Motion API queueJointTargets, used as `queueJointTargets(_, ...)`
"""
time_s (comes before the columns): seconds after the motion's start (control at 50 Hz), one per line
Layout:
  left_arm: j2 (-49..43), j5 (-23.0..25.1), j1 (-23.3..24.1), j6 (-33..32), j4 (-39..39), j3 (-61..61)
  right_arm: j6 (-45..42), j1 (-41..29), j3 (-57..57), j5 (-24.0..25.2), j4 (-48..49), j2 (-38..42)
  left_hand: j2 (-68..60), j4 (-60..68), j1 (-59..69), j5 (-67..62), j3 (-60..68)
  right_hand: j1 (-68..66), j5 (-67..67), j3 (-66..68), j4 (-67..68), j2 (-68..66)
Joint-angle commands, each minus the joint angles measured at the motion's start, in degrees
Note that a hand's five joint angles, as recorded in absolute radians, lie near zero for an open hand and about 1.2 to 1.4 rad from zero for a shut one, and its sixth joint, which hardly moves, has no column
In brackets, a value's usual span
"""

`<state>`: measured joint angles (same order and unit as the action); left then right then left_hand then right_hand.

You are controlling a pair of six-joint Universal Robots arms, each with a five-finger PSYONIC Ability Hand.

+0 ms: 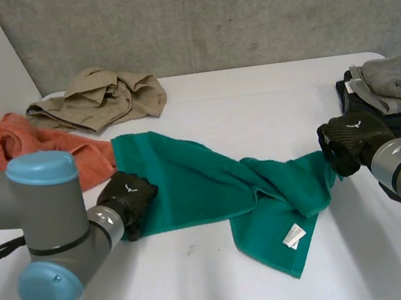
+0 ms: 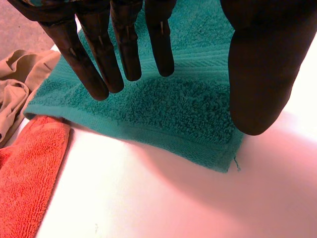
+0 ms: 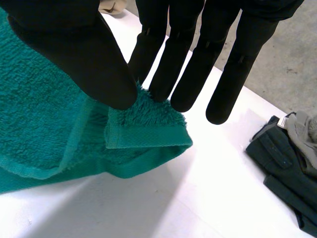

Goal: Fold the laundry.

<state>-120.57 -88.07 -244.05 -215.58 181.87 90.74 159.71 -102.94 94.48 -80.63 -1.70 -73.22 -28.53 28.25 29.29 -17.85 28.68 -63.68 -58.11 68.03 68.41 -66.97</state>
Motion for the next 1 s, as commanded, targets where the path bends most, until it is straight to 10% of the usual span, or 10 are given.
queueJointTargets(0.02,-2.47,-1.75,1.39,0.25,0.67,-1.62,-0.1,-0.68,2.2,-0.06,0.82,-0.34,-1.36,1.64,0.6,-2.04,1.22,-16.32,-11.89,11.97,11.59,-13.03)
queueJointTargets(0.42,-7.93,-3.77,1.21,-2.91,7.53,-7.25,-0.19,-1.03,5.36,0.65,2.4,-1.66,-17.49,17.77,16.74,-18.18,17.35,-16.32,-11.89,11.97,11.59,-13.03)
queueJointTargets(0.64,-7.05,-1.05,-0.81,-2.21,6.57,-9.8,-0.36,-0.68,5.45,0.65,2.31,-1.92,-51.47,51.75,50.71,-52.15,51.32,-16.32,-11.89,11.97,11.59,-13.03)
queueJointTargets(1.0,29.96,9.05,-16.36,11.85,-13.29,-5.31,-18.29,13.82,-8.95,6.01,-25.09,-13.09,-51.47,51.75,50.71,-52.15,51.32,-16.32,-11.89,11.97,11.59,-13.03)
